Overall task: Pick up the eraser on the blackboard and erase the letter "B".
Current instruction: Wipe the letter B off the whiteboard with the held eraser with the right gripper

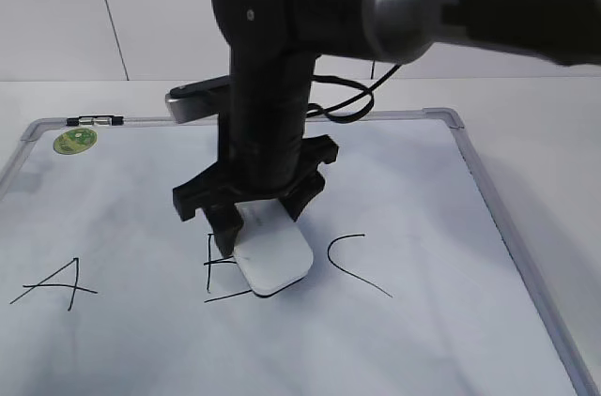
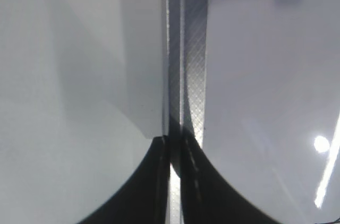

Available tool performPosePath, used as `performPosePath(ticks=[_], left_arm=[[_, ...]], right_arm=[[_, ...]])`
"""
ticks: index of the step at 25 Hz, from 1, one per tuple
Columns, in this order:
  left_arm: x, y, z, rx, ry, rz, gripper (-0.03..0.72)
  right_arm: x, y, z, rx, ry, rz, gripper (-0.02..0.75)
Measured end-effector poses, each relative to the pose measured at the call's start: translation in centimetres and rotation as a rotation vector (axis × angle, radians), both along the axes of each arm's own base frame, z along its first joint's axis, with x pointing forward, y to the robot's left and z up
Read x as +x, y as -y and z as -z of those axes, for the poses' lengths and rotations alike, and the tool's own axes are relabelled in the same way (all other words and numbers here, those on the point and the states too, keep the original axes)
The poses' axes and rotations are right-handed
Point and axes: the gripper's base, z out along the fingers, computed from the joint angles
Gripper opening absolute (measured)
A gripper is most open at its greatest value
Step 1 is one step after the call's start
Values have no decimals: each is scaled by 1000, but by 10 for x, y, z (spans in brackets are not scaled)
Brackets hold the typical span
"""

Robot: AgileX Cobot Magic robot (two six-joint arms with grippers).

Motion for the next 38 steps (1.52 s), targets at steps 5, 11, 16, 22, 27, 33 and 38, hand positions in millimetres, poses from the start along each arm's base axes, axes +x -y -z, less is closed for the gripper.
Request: performPosePath(ticks=[5,11,16,22,27,33,38], left_arm=[[0,0,0,-1,0,-1,19],[0,0,0,-1,0,-1,19],[0,0,0,-1,0,-1,19],[0,0,0,-1,0,-1,19],[0,0,0,-1,0,-1,19],[0,0,0,-1,0,-1,19],[0,0,0,-1,0,-1,19]], right_arm=[[-9,-18,21,1,-60,-27,524],[-19,-30,29,1,-83,-56,524],[-17,-33,44,-33,-94,-65,523],[-10,-39,46,-67,-72,-85,523],[-10,-41,49,-83,-72,-93,523],[-9,-41,49,-104,-62,-100,523],[-8,-40,50,-110,-58,-97,523]])
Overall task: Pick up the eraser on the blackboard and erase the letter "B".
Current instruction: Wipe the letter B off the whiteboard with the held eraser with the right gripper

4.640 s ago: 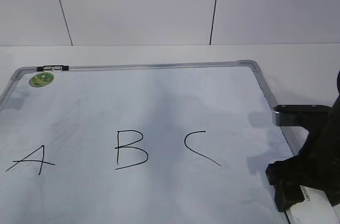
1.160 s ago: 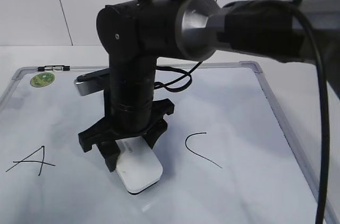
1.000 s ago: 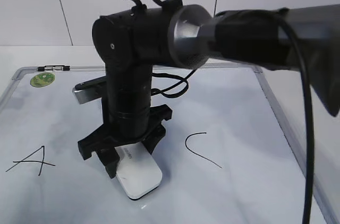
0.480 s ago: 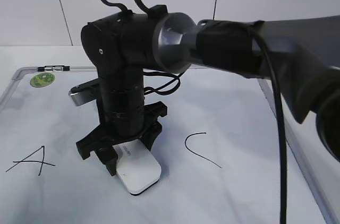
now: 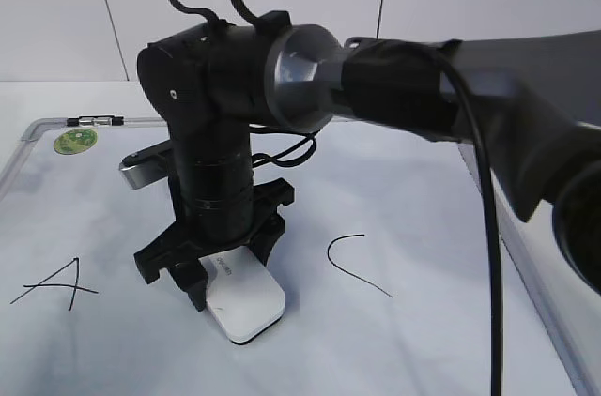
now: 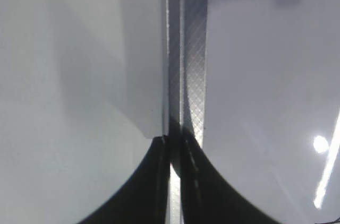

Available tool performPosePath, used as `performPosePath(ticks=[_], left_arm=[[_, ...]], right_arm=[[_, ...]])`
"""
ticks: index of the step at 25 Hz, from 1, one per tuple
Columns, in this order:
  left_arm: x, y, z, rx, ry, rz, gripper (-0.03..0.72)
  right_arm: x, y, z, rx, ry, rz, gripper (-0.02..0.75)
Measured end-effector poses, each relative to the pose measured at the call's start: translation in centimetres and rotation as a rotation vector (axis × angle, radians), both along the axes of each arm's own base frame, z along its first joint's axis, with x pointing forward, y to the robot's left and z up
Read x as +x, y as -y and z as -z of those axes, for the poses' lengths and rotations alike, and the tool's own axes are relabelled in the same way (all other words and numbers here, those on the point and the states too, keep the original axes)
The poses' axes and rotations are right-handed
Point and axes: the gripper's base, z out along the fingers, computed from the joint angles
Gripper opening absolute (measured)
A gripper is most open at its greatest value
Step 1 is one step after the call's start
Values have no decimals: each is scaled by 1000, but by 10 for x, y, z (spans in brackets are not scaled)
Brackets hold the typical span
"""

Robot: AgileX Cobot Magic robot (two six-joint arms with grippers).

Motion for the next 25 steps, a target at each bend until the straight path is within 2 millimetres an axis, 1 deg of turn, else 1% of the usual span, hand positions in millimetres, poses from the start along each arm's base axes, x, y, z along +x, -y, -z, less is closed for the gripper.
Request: performPosePath(ticks=[4,6,11,18,20,25], left_arm=[[0,0,0,0,0,0,19],[0,0,0,-2,0,-2,19],[0,0,0,-5,1,-4,19],[0,1,1,-12,0,-8,19],[0,1,1,-14,0,-10,19],[0,1,1,-14,0,-10,19]], right_arm=[[5,4,0,7,-8,21,523],[11,9,0,15,-2,41,523],[29,26,0,26,5,98,523],[47,45,-1,31,10,157,523],[50,48,-1,31,11,165,523],[50,47,-1,37,7,166,523]])
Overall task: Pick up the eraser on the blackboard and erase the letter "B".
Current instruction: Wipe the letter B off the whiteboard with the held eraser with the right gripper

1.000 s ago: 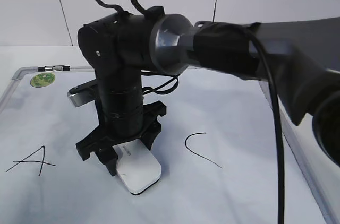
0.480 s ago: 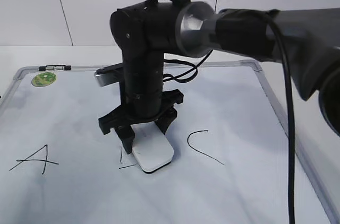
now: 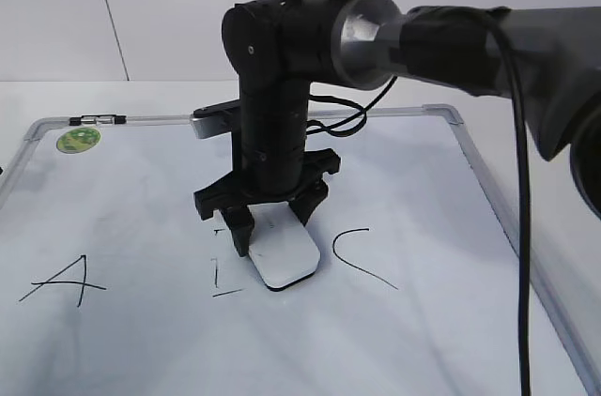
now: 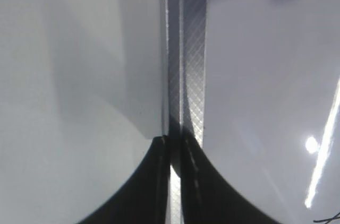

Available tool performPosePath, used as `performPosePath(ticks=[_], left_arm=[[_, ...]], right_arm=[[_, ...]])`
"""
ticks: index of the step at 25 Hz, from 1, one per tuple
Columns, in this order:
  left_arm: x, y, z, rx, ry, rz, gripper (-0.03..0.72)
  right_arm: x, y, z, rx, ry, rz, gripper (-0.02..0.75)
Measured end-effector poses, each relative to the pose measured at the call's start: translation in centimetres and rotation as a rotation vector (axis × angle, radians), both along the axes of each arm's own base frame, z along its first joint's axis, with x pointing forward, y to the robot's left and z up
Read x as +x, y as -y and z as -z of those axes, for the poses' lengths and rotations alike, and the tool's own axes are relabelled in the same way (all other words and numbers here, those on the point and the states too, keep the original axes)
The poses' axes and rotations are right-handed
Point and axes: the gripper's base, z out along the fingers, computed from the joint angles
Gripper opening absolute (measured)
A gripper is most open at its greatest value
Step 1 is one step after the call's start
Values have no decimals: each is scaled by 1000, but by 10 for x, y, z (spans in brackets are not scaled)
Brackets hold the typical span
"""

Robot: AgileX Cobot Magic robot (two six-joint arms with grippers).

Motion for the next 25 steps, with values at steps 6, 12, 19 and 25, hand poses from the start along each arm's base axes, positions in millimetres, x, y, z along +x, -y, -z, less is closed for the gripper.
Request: performPosePath(ticks=[6,12,19,25], left_arm=[[0,0,0,0,0,0,19],[0,0,0,-1,-4,1,18],[-1,0,0,5,-14,8,18],[-2,-1,0,8,-18,12,18]], right_arm=[[-5,-7,0,1,5,-30,523],[-20,-24,0,-27,41,-137,523],[-44,-48,1,-1,20,-216,523],[-56,-60,0,51,-24,-223,523]])
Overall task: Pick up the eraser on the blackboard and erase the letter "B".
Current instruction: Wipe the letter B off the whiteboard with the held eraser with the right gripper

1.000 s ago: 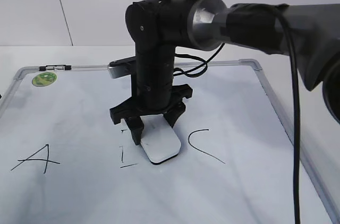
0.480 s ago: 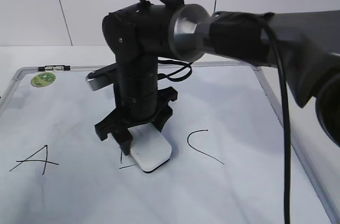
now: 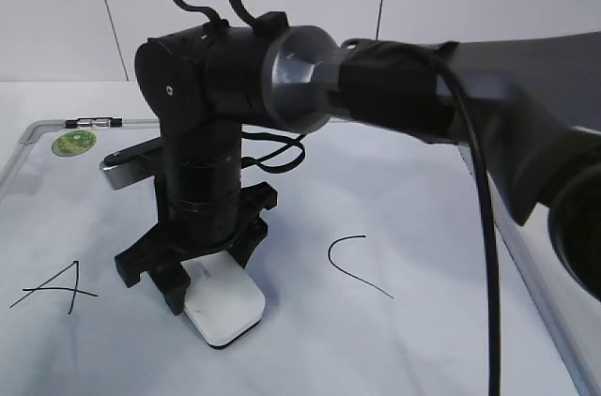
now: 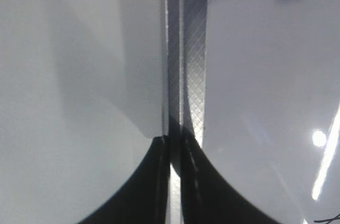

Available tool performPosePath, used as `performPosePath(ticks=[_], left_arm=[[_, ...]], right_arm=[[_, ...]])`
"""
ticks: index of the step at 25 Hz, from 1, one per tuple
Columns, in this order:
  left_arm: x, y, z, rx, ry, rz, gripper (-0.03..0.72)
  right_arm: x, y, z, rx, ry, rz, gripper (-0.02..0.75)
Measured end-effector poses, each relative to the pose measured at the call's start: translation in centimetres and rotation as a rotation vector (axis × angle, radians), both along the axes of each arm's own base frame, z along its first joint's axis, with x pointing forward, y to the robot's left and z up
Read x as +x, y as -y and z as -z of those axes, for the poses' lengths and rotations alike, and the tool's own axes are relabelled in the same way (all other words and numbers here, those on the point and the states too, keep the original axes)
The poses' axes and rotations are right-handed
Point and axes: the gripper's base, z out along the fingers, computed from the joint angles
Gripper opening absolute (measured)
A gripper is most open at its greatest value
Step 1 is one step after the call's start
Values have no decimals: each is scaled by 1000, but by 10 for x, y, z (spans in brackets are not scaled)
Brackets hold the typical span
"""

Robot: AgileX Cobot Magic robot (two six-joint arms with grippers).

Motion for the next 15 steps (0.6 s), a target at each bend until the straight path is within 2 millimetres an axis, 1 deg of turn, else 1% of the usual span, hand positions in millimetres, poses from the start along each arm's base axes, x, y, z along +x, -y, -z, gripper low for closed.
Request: performPosePath(ticks=[8,10,15], left_arm=[[0,0,0,0,-1,0,18],[0,0,0,0,-1,0,18],[0,0,0,0,-1,0,18]], right_arm=[[-9,-9,-1,43,-36,-12,523],[-13,-12,-1,41,-30,-36,523],[-15,-14,0,9,13,-66,523]])
